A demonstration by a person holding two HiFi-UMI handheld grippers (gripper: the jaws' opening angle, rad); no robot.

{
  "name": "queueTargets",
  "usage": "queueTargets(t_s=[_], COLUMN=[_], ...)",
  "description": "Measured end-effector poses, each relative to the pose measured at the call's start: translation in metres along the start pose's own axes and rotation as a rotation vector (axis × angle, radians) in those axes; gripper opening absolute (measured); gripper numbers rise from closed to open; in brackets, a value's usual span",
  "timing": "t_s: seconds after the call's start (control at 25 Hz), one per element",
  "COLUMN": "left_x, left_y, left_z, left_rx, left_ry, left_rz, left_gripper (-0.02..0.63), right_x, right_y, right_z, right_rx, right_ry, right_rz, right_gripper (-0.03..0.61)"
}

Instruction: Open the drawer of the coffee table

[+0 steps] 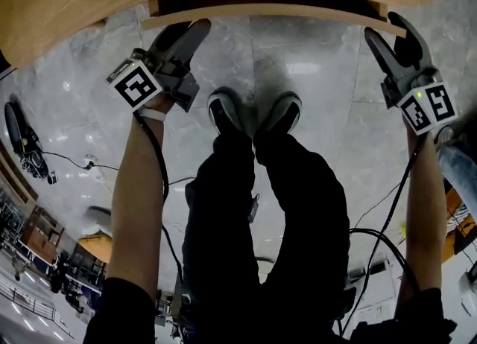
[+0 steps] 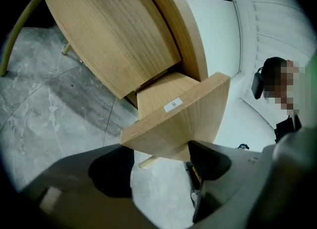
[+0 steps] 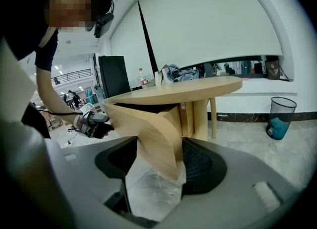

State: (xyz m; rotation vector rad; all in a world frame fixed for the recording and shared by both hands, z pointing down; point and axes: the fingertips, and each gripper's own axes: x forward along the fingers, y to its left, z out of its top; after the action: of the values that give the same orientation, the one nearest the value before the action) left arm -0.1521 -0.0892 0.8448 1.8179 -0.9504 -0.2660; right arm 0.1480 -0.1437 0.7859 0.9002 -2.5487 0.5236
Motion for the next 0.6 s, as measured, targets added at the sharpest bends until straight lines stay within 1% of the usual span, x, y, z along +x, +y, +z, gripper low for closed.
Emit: queueTargets(t_s=[0.28,0.44,0.52,0.6], left_x=[-0.017,-0.029,-0.032,-0.029], left_y=[-0.01,-0.015,-0.021,-0.03], left_z=[-0.034,-0.053,-0.057,-0.062], left_rx=[-0.039,-0.063,-0.073,-0.065], left_ry=[0.086,0.093,0.091,0.11], left_rz=[0.019,0.039,0.043,0.036], left_gripper=[0.37,0.371,0.367,0.364], right_x=[-0.026,-0.038,-0.04,-0.038], right_y=[0.019,0.034,0.037,0.036], right_z=[-0.02,-0.036,-0.036,-0.035], right_rx=[-0.005,0.006,0.018,0.022], right_ry=[0.07,0.088,0.087,0.091], right_rz=[-0.007,-0.002,-0.006,-0.018], right_gripper=[0.288,0.288,0.295,0.301])
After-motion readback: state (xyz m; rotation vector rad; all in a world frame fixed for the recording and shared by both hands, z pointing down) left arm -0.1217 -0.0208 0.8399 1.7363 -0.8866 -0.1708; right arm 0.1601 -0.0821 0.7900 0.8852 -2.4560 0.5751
